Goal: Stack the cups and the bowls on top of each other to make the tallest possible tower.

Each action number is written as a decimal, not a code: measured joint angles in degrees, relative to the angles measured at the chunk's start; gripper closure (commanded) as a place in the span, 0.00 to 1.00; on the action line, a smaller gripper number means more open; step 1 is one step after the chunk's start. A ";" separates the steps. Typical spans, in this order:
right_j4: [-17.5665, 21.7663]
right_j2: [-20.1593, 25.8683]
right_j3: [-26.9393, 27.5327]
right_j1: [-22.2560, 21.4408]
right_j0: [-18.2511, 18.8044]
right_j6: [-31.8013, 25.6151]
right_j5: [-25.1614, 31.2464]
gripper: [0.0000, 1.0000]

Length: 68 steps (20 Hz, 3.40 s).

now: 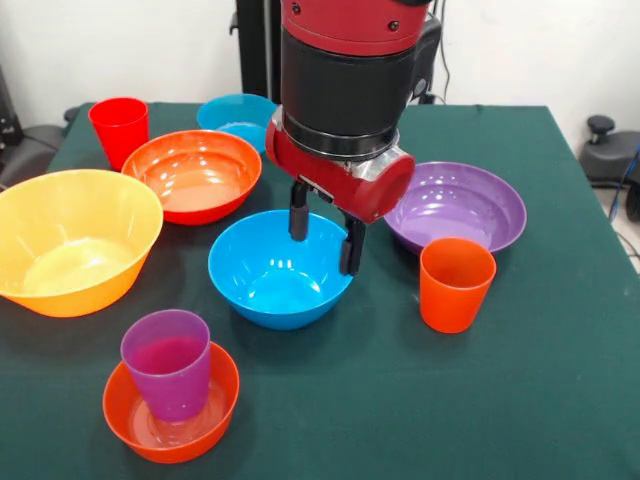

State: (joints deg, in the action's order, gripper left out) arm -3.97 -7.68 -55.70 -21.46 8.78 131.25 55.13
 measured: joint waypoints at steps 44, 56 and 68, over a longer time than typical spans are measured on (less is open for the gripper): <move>-8.08 -5.57 -11.29 -5.94 -13.57 2.00 -5.57 0.00; -8.42 -4.67 -23.86 -8.26 -13.57 2.00 -13.21 0.00; -8.83 -0.86 -35.08 -11.65 -10.94 2.00 -18.07 0.00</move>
State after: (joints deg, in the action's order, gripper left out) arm -12.80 -8.54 -90.78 -33.11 -2.16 133.25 37.06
